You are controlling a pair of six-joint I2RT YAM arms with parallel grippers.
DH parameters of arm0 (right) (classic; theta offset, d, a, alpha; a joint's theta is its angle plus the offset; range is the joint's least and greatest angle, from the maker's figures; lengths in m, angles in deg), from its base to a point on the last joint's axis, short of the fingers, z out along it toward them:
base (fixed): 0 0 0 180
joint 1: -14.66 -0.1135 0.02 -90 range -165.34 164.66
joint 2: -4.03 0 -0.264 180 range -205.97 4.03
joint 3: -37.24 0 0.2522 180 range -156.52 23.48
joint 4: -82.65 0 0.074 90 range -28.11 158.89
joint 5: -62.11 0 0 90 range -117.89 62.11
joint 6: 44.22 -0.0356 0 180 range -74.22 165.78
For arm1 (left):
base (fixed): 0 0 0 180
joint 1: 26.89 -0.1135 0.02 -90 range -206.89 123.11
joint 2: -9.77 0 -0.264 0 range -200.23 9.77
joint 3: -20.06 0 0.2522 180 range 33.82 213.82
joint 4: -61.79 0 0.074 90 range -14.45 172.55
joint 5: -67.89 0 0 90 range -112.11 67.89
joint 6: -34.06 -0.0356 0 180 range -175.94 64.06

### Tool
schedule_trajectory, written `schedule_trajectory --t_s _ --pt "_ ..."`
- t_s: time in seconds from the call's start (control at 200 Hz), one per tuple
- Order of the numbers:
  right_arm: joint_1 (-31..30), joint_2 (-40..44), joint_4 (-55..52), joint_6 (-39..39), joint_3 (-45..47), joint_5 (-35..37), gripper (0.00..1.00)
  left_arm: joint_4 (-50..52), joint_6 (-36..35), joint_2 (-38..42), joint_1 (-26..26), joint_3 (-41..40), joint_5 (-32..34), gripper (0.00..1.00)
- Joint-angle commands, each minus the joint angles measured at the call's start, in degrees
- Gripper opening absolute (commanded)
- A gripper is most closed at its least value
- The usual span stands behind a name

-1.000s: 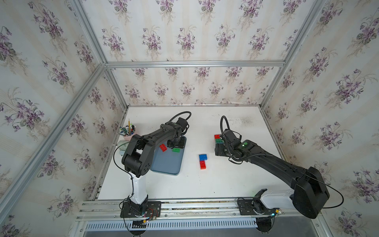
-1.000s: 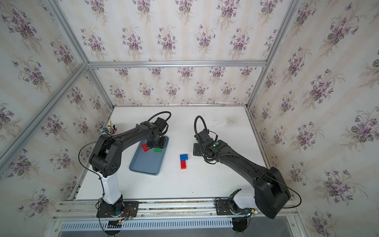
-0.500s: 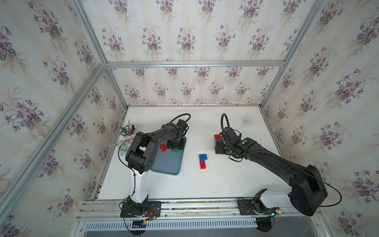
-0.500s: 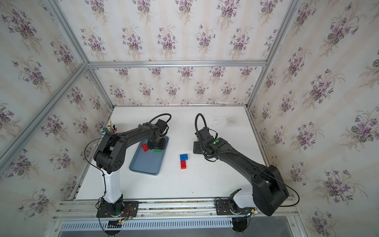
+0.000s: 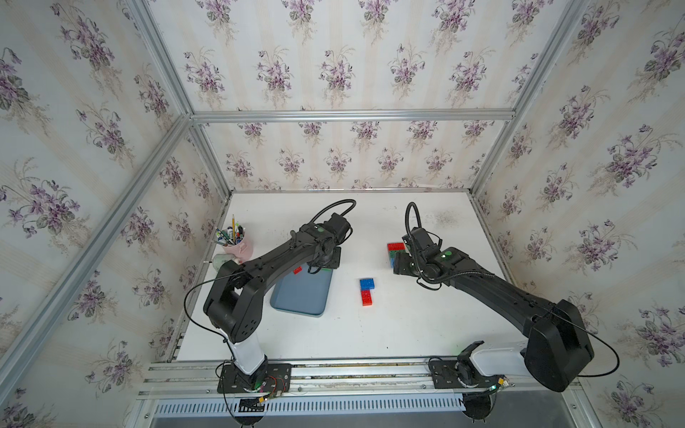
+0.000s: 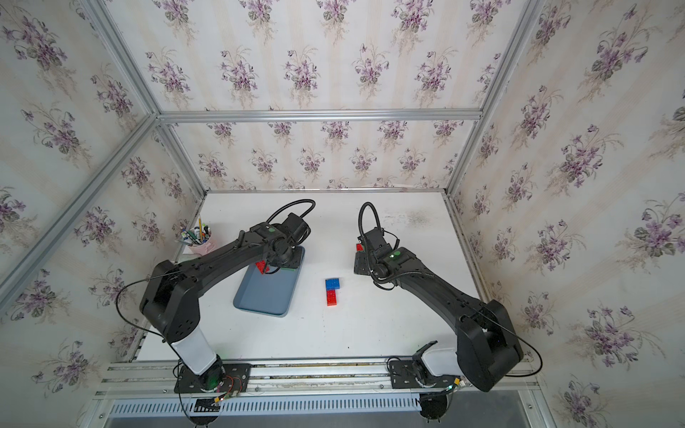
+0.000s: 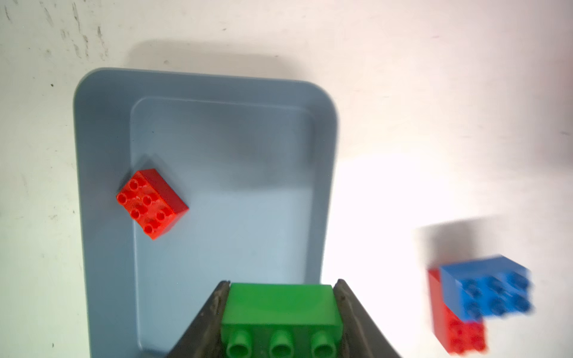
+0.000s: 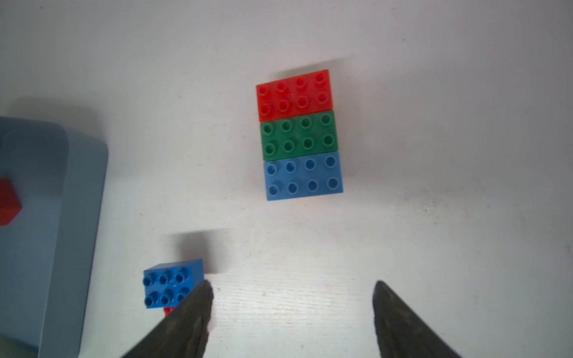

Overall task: Assemble a rectangle with lego
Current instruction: Pick up the lego brick from the center of the board, then place the lego brick at the center of the board.

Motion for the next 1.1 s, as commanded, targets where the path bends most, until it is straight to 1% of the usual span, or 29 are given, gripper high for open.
schedule_trajectory --t_s 0.0,0.07,0.115,0.23,0.31,0.37,0.475,0.609,0.764,0.824,0.854,0.889,0.914,0.984,1.049,1.094 --pt "6.1 0.5 0.3 -3.4 1.0 1.7 0.81 2.3 7.2 0.7 6.3 2.7 -0.4 0.39" --pt "11.0 2.2 0.6 -5.0 2.8 1.5 0.81 1.2 9.8 -2.4 10.8 6.4 -3.6 0.39" --pt "14.2 4.2 1.6 -5.7 4.5 1.2 0.81 0.9 10.5 -5.9 13.6 9.9 -4.9 0.38" --pt "22.7 10.4 3.5 -7.8 9.5 1.0 0.81 3.2 8.4 -16.1 20.5 20.9 -6.0 0.38" --pt "27.7 14.9 3.3 -8.2 11.8 1.7 0.81 4.3 6.8 -22.3 22.9 26.6 -8.3 0.38" --pt "30.1 18.2 2.6 -8.2 12.9 2.5 0.81 4.8 5.5 -25.9 23.9 29.6 -9.7 0.38" --pt "32.0 22.7 1.2 -8.1 13.7 2.7 0.81 5.2 3.9 -31.2 24.3 33.7 -12.5 0.39" --pt "32.2 25.3 -0.2 -8.0 13.8 2.3 0.81 4.3 4.2 -36.2 24.5 35.6 -16.7 0.38" --pt "32.2 26.3 -1.2 -8.0 13.7 1.6 0.81 3.3 4.8 -38.3 24.5 35.6 -17.4 0.40" --pt "32.2 26.5 -1.3 -7.9 13.5 1.4 0.81 3.0 5.0 -38.2 24.5 35.3 -17.2 0.44" --pt "32.2 26.6 -1.4 -7.9 13.4 1.4 0.81 3.0 5.0 -38.0 24.4 35.1 -16.9 0.48" --pt "32.2 26.8 -1.5 -7.7 13.3 1.3 0.81 3.0 5.0 -37.6 24.5 34.9 -16.6 0.54" --pt "32.2 26.7 -1.7 -7.7 13.3 1.2 0.81 3.0 5.0 -37.2 24.5 34.6 -16.2 0.61" --pt "32.2 26.8 -2.2 -7.1 13.0 0.6 0.81 2.7 4.7 -34.8 24.4 33.5 -14.8 0.71" --pt "32.2 26.7 -3.1 -6.3 12.5 0.1 0.81 1.8 3.8 -30.7 24.4 31.9 -13.1 0.82" --pt "32.2 26.7 -3.8 -5.6 12.1 -0.2 0.81 0.9 2.8 -27.1 24.4 30.3 -10.8 0.92"
